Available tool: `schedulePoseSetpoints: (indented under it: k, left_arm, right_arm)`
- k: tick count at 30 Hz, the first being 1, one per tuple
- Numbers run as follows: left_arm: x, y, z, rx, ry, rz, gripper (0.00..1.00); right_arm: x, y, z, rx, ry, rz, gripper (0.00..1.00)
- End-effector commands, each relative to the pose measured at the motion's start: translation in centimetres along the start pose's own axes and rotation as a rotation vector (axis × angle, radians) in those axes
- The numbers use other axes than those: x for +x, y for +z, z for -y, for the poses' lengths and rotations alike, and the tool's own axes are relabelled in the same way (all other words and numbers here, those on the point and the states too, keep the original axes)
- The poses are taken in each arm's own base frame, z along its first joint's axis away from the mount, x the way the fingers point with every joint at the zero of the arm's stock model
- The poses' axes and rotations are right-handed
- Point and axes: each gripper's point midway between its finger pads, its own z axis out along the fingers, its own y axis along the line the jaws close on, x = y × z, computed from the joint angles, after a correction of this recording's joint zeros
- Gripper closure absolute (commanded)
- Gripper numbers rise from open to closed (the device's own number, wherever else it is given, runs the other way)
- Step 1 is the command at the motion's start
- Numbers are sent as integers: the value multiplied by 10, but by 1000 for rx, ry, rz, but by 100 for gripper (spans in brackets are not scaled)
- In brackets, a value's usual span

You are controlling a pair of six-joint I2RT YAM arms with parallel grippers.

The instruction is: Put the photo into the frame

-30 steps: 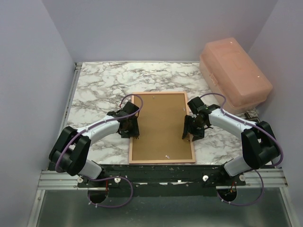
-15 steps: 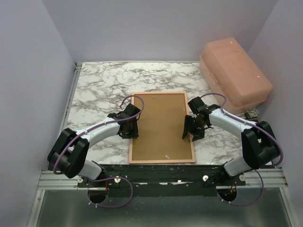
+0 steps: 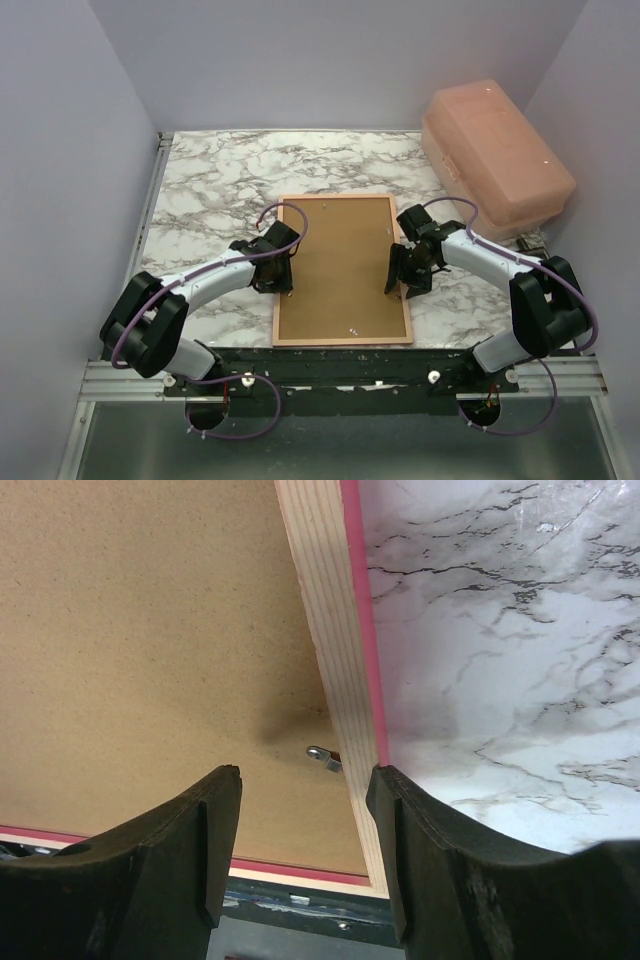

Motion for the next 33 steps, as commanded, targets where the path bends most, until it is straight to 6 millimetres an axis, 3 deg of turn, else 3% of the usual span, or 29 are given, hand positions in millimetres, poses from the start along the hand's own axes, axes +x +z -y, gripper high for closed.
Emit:
schedulePoseSetpoints:
  k: [1,22,23,27,30,33]
  left_arm:
    - [59,-1,-24,-87,72,-199,100]
    - [63,-20,-19,-87,99,-176,100]
    - [61,-20,-17,-83,96,-173,95]
    - [56,-24,-7,-48,75,-159,56]
    - [55,-24,-1,-25,68,-159,48]
    - [57,-22,-3,-31,71,-168,47]
  right_arm:
    - [21,39,2,-25,-1,-88,39]
    - [22,40,-2,-44,3,-97,39]
    - [22,40,-2,-43,2,-98,39]
    - [22,40,-2,-45,3,-98,39]
    - [22,40,-1,-44,2,-99,39]
    - [22,40,-1,-43,0,-99,39]
